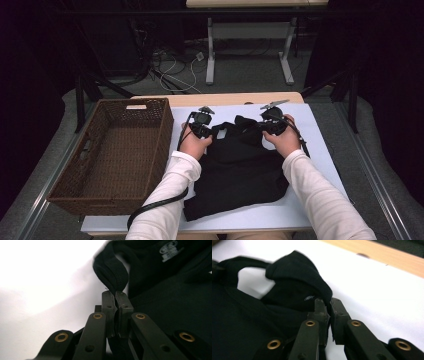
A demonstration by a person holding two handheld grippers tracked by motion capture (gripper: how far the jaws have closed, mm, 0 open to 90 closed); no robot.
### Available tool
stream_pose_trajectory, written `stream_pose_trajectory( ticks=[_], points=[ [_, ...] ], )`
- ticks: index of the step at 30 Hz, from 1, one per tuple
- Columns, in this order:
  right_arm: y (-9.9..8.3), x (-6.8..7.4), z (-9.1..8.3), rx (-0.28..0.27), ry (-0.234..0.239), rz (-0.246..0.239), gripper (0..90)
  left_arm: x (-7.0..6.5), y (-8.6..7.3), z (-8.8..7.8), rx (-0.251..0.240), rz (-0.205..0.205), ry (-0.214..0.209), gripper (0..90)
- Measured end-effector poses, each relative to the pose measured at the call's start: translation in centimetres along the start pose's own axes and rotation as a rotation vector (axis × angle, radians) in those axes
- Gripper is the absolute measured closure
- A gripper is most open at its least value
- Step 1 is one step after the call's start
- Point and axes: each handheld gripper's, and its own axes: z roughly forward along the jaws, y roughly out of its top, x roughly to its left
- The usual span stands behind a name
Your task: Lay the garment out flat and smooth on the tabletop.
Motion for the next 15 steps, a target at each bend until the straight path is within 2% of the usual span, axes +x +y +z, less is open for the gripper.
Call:
stream_pose_trajectory(
  ticks=[2,5,7,11,13,15],
  points=[
    [0.3,-0.6,-0.3,-0.034,0.005,0.041,84.8,0.4,0.3,-0.5,-0.028,-0.013,-0.001,87.0],
    [0.5,-1.3,-0.4,-0.064,0.000,0.075,84.8,0.7,0.7,-1.2,-0.060,-0.023,-0.002,87.1],
    [0.5,-1.7,-0.4,-0.093,-0.013,0.089,84.7,0.8,1.1,-1.5,-0.075,-0.027,-0.008,87.0],
    [0.4,-2.3,0.0,-0.097,-0.024,0.100,82.4,0.7,1.6,-1.2,-0.107,-0.029,-0.013,84.9],
    [0.3,-2.4,0.3,-0.098,-0.036,0.100,72.0,0.5,1.6,-0.7,-0.100,-0.020,-0.007,77.5],
    [0.1,-2.5,0.5,-0.086,-0.054,0.088,67.9,0.4,1.5,-0.3,-0.099,-0.015,0.006,67.1]
  ],
)
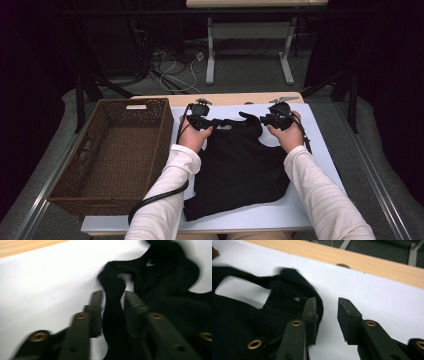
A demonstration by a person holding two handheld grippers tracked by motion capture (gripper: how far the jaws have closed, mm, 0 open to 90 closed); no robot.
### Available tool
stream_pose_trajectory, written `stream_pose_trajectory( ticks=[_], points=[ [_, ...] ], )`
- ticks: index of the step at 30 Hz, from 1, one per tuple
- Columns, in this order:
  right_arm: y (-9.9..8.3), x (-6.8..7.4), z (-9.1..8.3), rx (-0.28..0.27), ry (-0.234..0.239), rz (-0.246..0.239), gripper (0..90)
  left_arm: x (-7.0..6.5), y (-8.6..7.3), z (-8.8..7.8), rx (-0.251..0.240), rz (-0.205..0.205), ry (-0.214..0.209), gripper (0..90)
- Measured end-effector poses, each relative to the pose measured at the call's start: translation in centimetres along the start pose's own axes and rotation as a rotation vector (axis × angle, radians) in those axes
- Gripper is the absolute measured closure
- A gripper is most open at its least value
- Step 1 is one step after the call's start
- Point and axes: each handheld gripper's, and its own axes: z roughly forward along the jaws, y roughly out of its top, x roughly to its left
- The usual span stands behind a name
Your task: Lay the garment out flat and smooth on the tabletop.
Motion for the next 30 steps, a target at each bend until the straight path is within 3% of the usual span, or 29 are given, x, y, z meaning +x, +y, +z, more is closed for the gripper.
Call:
stream_pose_trajectory(
  ticks=[6,11,15,23,30],
  points=[
    [-0.2,-0.1,-0.5,0.041,0.019,0.000,61.7,0.5,-0.8,0.4,0.020,-0.004,0.031,49.0],
    [-0.1,0.2,-1.3,0.060,0.031,-0.012,58.9,1.0,-1.3,0.1,0.021,-0.009,0.040,41.9],
    [-0.3,0.6,-1.9,0.097,0.043,-0.011,54.6,1.4,-1.7,-0.4,0.027,-0.021,0.033,38.3],
    [-0.5,1.3,-3.0,0.145,0.069,-0.053,46.6,1.7,-2.6,-1.8,0.036,-0.035,0.014,34.3],
    [-1.0,2.2,-4.3,0.205,0.096,-0.097,44.8,1.7,-3.6,-3.3,0.041,-0.041,0.003,31.2]
  ],
)
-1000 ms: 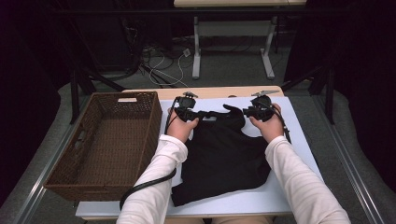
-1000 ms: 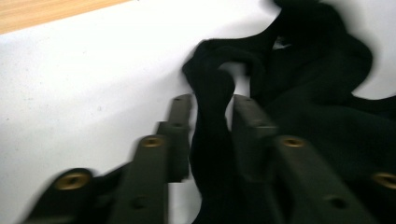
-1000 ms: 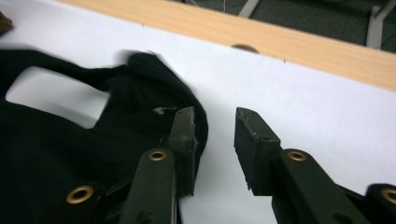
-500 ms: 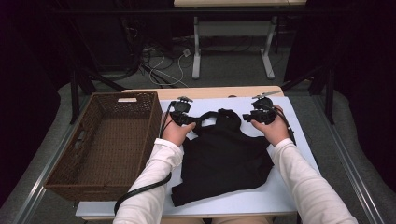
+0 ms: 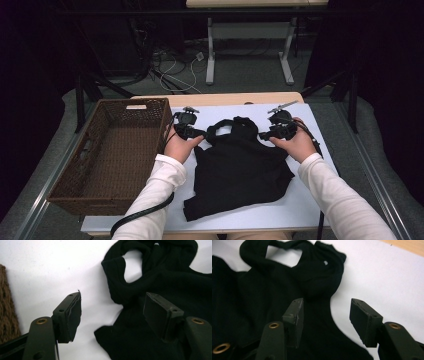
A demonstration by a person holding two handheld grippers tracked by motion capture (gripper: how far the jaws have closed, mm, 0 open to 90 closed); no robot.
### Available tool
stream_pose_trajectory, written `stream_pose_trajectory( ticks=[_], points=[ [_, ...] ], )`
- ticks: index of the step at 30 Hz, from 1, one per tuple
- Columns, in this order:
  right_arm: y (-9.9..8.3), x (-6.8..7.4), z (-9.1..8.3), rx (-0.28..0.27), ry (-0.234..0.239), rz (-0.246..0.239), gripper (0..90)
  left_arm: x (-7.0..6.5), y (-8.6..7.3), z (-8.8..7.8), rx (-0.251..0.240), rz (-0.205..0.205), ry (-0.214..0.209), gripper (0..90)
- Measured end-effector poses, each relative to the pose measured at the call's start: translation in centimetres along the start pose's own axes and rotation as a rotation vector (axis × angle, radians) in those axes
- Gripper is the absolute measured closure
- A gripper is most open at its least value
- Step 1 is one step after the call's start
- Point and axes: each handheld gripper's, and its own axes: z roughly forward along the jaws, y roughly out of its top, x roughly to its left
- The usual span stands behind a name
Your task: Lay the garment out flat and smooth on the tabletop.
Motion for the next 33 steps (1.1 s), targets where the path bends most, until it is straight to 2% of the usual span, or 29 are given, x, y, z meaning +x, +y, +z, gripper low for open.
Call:
stream_pose_trajectory(
  ticks=[4,10,14,15,19,26,30,33],
  points=[
    [-0.5,0.5,-0.5,0.026,0.020,-0.004,44.1,-0.4,-0.7,-0.8,0.007,0.019,-0.018,30.4],
    [-1.7,1.3,-1.6,0.047,0.054,-0.040,43.7,-1.3,-1.7,-2.4,-0.003,0.056,-0.048,29.0],
    [-2.3,2.0,-2.5,0.051,0.059,-0.070,43.7,-2.1,-2.4,-3.5,-0.006,0.080,-0.057,29.0],
    [-2.5,2.3,-2.7,0.048,0.072,-0.059,43.8,-2.3,-2.6,-3.7,0.001,0.083,-0.060,29.0],
    [-3.1,2.7,-3.6,0.056,0.073,-0.082,43.8,-2.6,-3.5,-4.8,-0.005,0.089,-0.073,29.1],
    [-4.6,3.3,-4.6,0.044,0.100,-0.116,43.3,-2.7,-5.0,-6.4,-0.019,0.125,-0.079,28.9],
    [-5.8,3.5,-5.2,0.030,0.094,-0.136,41.0,-2.8,-6.1,-7.1,-0.028,0.136,-0.097,27.7],
    [-6.6,3.4,-5.5,0.012,0.094,-0.147,40.6,-2.9,-7.1,-7.4,-0.016,0.153,-0.090,27.1]
  ],
)
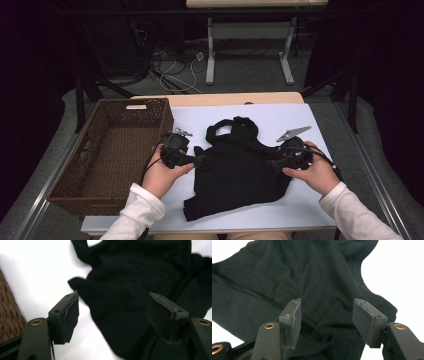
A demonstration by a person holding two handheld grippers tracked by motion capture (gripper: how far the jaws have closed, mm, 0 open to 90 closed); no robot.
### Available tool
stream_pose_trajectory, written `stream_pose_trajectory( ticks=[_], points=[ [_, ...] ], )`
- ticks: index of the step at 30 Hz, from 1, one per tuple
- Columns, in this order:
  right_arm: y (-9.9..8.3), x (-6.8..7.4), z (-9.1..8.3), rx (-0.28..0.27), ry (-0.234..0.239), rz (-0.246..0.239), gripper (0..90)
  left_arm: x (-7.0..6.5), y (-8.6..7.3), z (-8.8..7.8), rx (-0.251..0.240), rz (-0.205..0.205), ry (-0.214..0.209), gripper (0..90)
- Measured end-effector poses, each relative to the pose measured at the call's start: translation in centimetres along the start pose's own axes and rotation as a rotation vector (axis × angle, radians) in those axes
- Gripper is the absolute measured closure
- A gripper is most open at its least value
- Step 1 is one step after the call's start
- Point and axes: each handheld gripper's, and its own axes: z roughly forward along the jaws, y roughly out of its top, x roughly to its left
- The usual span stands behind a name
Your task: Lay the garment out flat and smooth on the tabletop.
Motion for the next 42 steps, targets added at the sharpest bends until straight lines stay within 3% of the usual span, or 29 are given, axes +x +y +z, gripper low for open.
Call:
stream_pose_trajectory(
  ticks=[5,18,24,25,29,30,31,33,37,42],
  points=[
    [-1.2,0.0,-0.4,0.038,0.028,0.046,42.1,-0.4,-1.8,-0.7,0.004,0.001,-0.026,28.3],
    [-3.0,0.2,1.0,0.081,0.076,0.068,42.9,-1.8,-6.9,-2.0,-0.007,-0.014,-0.067,31.1],
    [-3.8,1.0,0.9,0.138,0.129,0.103,67.6,-2.6,-9.0,-1.3,0.028,-0.035,-0.091,31.1],
    [-3.9,1.0,0.8,0.142,0.113,0.074,72.4,-2.8,-9.4,-1.2,0.030,-0.037,-0.091,31.0],
    [-4.2,1.9,0.2,0.147,0.122,0.078,85.9,-3.1,-10.6,-0.6,0.069,-0.031,-0.102,31.6],
    [-4.3,2.1,0.0,0.151,0.105,0.061,86.9,-3.2,-10.8,-0.3,0.080,-0.040,-0.101,33.5],
    [-4.4,2.2,-0.1,0.119,0.106,0.062,87.2,-3.1,-11.0,-0.1,0.108,-0.035,-0.101,37.1],
    [-4.6,2.4,-0.8,0.127,0.093,0.045,87.7,-3.0,-11.4,0.3,0.131,-0.031,-0.101,45.0],
    [-5.2,2.5,-2.1,0.095,0.078,0.053,87.9,-2.8,-12.1,0.9,0.166,-0.019,-0.080,56.9],
    [-6.6,2.8,-4.0,0.081,0.070,0.072,88.0,-2.8,-12.3,0.5,0.164,-0.007,-0.085,79.5]
  ],
)
